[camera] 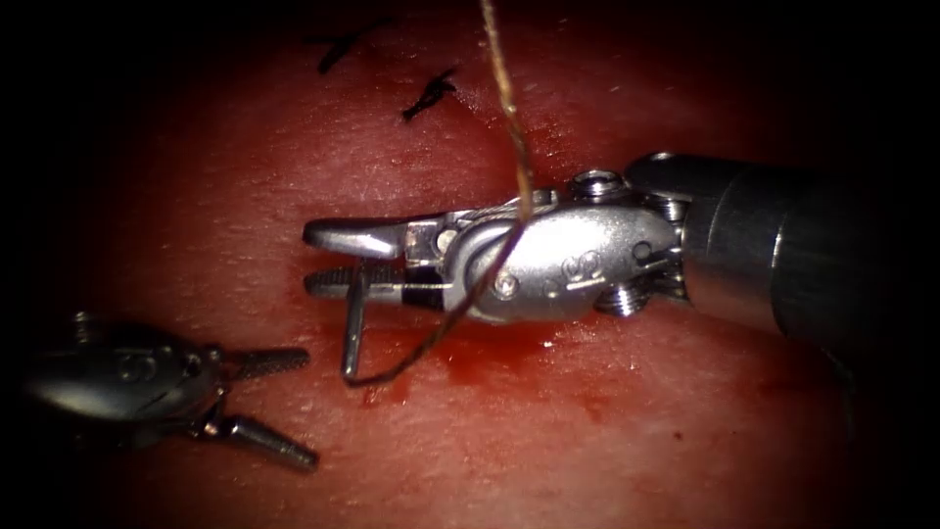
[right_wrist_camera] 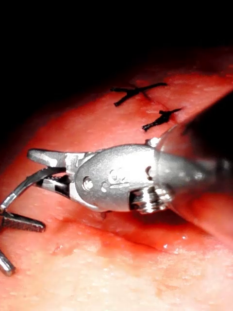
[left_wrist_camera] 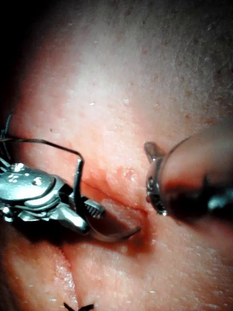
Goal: Wound Closure
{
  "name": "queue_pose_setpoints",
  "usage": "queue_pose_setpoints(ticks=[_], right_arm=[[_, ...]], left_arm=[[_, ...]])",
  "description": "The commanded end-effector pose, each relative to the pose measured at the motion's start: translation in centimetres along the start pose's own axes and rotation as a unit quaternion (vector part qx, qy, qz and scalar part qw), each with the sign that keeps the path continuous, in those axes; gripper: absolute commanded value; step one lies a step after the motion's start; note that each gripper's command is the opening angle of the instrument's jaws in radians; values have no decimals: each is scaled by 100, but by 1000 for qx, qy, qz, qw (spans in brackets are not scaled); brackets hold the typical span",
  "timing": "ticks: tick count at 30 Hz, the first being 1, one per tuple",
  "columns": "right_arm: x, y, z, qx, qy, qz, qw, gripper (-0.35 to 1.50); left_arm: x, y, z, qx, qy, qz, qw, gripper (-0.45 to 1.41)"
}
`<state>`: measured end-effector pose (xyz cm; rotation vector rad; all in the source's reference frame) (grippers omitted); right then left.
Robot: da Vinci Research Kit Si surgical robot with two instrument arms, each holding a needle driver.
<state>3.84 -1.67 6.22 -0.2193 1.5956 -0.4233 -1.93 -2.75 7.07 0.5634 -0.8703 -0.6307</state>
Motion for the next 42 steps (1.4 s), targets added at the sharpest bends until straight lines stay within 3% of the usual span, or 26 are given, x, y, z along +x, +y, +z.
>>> queue_pose_setpoints(ticks=[1, 11, 25, 32, 37, 42], right_arm=[[0, -7, 7, 4, 6, -10, 1000, -35], [-5, -37, 11, 26, 6, -40, 999, -35], [-56, -84, -17, 27, -38, 55, 997, -35], [-55, -91, -17, 28, -32, 68, 997, -35], [-45, -66, -12, 5, -27, 69, 997, -35], [-16, -27, -14, -22, -15, 32, 999, -35]], left_arm=[[0, 1, 6, 1, 0, 1, 1000, 47], [0, 1, 5, 1, 0, 1, 1000, 47], [0, 2, 5, 2, 0, 1, 1000, 47], [0, 2, 5, 2, 0, 1, 1000, 47], [0, 2, 5, 2, 0, 1, 1000, 47], [-8, 3, 5, 3, 1, 1, 1000, 46]])
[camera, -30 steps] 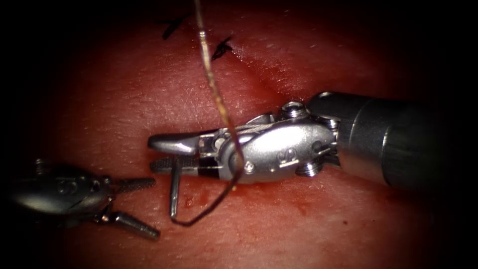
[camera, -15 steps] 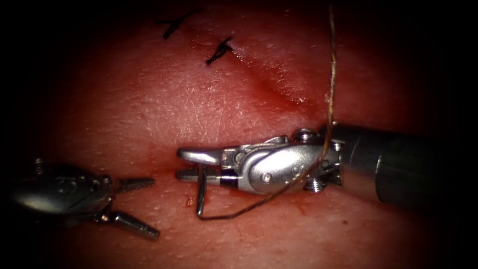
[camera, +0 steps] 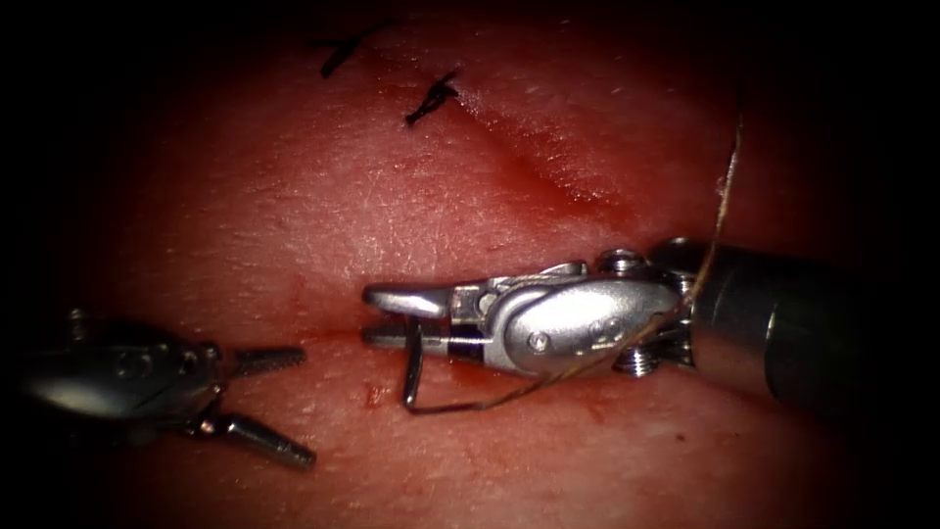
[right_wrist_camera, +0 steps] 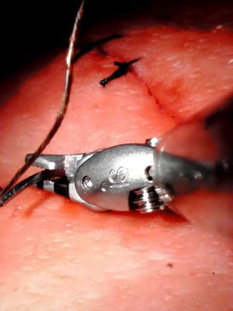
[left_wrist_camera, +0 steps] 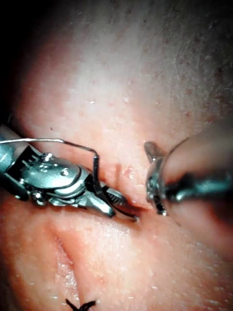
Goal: Wound Closure
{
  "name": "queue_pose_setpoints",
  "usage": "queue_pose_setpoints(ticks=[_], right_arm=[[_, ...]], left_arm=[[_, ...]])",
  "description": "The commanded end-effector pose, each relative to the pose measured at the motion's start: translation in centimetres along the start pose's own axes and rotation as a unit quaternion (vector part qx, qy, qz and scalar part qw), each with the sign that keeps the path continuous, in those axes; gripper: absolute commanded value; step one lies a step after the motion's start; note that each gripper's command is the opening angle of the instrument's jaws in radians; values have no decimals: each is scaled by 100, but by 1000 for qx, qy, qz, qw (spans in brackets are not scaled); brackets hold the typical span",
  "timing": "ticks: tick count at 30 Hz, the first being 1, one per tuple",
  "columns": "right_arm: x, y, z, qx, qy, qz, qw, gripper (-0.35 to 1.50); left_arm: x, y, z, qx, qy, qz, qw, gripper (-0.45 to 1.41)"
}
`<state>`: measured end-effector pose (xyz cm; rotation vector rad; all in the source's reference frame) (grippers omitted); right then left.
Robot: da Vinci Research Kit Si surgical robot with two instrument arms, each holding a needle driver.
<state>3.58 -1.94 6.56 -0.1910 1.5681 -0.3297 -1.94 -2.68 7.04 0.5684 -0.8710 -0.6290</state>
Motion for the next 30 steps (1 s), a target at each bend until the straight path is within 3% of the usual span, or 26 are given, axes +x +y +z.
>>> queue_pose_setpoints(ticks=[1, 2, 3, 4, 5, 6, 7, 9, 11, 21, 26, 27, 28, 29, 30], right_arm=[[11, 20, 10, -10, 8, -8, 1000, -35], [18, 28, 12, -13, 10, -3, 1000, -35], [25, 39, 15, -22, -1, 3, 1000, -15], [28, 42, 16, -31, -14, 29, 999, 28], [28, 42, 16, -31, -14, 29, 999, 28], [31, 45, 18, -53, -34, 65, 996, 88], [32, 47, 19, -74, -46, 88, 992, 115], [32, 49, 22, -103, -60, 110, 987, 140], [30, 48, 22, -117, -76, 114, 984, 145], [30, 45, 25, -135, -74, 117, 981, 138], [23, 46, 25, -135, -81, 81, 984, 137], [20, 44, 25, -133, -83, 58, 986, 122], [19, 38, 25, -131, -84, 41, 987, 51], [19, 38, 25, -131, -84, 41, 987, 51], [19, 36, 25, -122, -88, 31, 988, -16]], left_arm=[[-3, 1, 8, 1, -2, 0, 1000, 46], [-4, 2, 8, 0, -6, 2, 1000, 46], [-6, 2, 9, 0, -10, 2, 1000, 46], [-6, 2, 9, 1, -12, 1, 1000, 46], [-6, 2, 9, 1, -12, 1, 1000, 46], [-6, 2, 9, 1, -12, 2, 1000, 46], [-5, 3, 8, 1, -12, 2, 1000, 46], [-5, 3, 7, 1, -12, 2, 1000, 46], [-4, 3, 7, 1, -11, 2, 1000, 46], [-4, 2, 7, 1, -11, 2, 1000, 46], [-4, 1, 7, 1, -11, 2, 1000, 46], [-4, 1, 7, 1, -11, 2, 1000, 46], [-4, 1, 7, 1, -11, 2, 1000, 46], [-4, 1, 7, 1, -11, 2, 1000, 46], [-4, 0, 7, 1, -11, 2, 1000, 46]])
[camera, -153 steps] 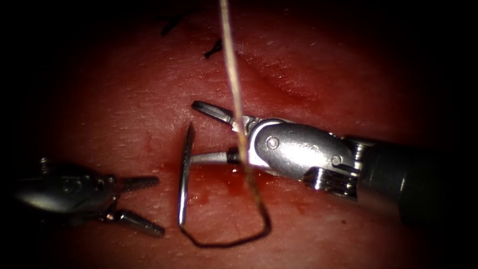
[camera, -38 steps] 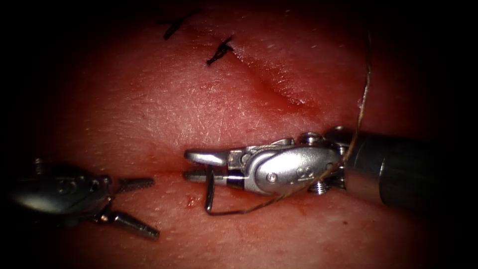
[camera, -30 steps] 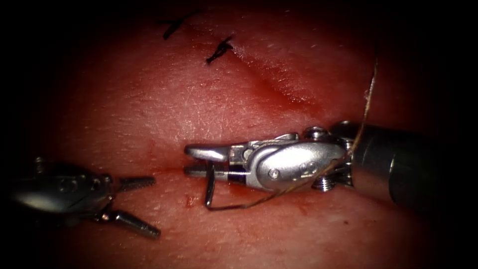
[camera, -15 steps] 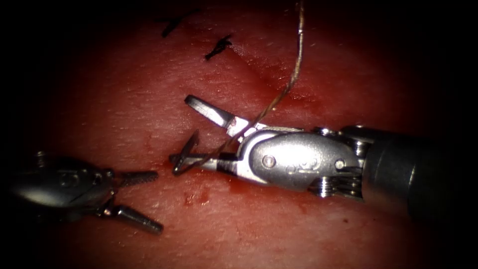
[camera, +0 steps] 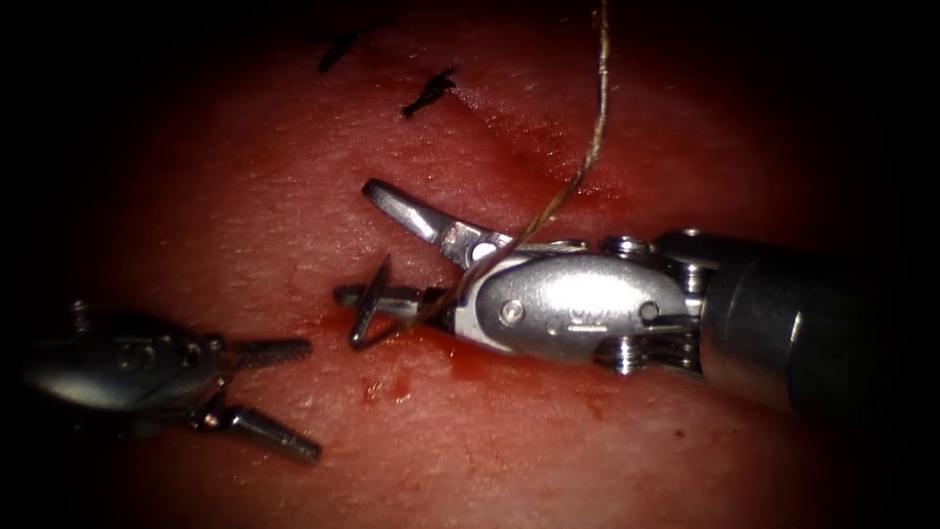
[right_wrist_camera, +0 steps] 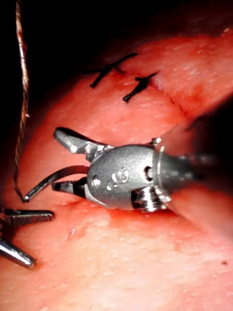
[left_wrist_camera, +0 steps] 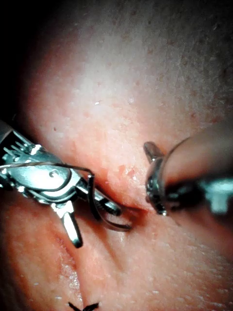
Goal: Wound Closure
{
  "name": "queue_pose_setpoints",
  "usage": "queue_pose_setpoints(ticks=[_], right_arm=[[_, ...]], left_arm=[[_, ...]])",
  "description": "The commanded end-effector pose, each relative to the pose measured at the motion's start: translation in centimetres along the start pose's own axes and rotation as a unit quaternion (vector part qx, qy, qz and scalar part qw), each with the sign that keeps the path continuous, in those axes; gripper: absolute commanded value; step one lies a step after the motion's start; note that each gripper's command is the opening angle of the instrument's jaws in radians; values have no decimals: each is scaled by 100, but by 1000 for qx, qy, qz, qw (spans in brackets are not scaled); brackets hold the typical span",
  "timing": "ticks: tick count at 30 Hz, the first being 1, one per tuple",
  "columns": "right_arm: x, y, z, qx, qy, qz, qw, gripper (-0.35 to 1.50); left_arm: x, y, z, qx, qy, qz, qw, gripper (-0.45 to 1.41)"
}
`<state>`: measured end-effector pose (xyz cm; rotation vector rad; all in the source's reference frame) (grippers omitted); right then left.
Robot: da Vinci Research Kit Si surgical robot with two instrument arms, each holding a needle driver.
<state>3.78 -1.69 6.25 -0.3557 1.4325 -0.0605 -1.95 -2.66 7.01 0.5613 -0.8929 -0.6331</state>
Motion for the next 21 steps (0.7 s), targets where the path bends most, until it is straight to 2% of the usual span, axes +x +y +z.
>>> queue_pose_setpoints(ticks=[1, 3, 8, 9, 16, 21], right_arm=[[-2, -2, 8, 31, 7, -18, 999, -35], [-2, -1, 9, 55, 11, -51, 997, -35], [6, 4, 9, 56, 16, -85, 995, -35], [14, 8, 9, 55, 19, -98, 993, -35], [34, 25, 11, 51, 20, -120, 991, -35], [30, 46, 10, 67, 24, -116, 991, -35]], left_arm=[[0, 1, 8, 0, 0, 0, 1000, 46], [-1, 0, 9, -1, -1, 3, 1000, 44], [-6, 1, 16, -5, -6, 3, 1000, 44], [-9, 4, 19, -8, -19, 2, 1000, 42], [-12, 12, 24, -22, -35, 4, 999, 42], [-9, 9, 33, -24, -35, 5, 999, 42]])
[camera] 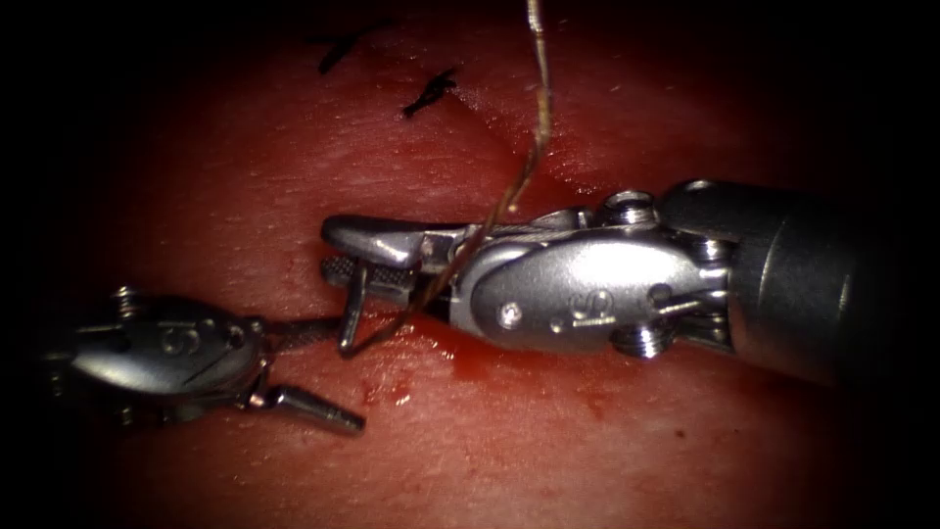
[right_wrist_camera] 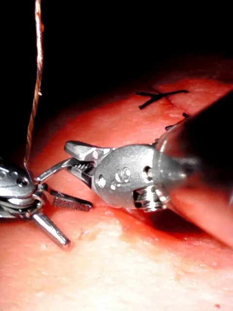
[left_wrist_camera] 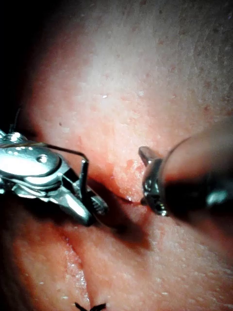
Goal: Wound Closure
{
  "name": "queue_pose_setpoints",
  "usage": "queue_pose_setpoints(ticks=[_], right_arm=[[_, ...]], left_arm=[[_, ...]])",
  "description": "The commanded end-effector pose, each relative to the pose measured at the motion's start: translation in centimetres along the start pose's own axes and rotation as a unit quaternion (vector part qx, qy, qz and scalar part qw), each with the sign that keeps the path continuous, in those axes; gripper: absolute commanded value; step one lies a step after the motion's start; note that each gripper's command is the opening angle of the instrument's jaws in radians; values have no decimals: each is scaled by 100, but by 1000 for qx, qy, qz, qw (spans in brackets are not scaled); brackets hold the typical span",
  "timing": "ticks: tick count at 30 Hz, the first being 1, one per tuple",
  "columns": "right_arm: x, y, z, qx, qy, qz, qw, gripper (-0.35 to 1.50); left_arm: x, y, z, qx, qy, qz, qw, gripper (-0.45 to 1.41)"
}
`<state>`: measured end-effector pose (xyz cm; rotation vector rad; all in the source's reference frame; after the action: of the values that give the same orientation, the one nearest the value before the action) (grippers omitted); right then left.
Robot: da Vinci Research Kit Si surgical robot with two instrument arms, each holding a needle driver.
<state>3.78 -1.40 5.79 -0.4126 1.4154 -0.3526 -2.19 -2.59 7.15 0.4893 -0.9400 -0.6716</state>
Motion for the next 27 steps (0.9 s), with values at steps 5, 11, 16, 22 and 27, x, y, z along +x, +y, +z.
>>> queue_pose_setpoints(ticks=[5, 11, 16, 22, 27], right_arm=[[-17, 10, 4, 10, 18, 6, 1000, -35], [-35, 17, 1, 11, 35, 54, 998, -35], [-53, 22, 2, -6, 38, 129, 991, -35], [-65, 35, 4, -28, 45, 155, 986, -35], [-69, 37, 7, -25, 49, 155, 986, -35]], left_arm=[[4, -1, 9, 8, 0, 2, 1000, 42], [8, -3, 11, 12, 3, 4, 1000, 44], [8, -5, 12, 15, 5, 4, 1000, 44], [8, -9, 13, 16, 8, 4, 1000, 44], [8, -9, 13, 18, 9, 5, 1000, 46]])
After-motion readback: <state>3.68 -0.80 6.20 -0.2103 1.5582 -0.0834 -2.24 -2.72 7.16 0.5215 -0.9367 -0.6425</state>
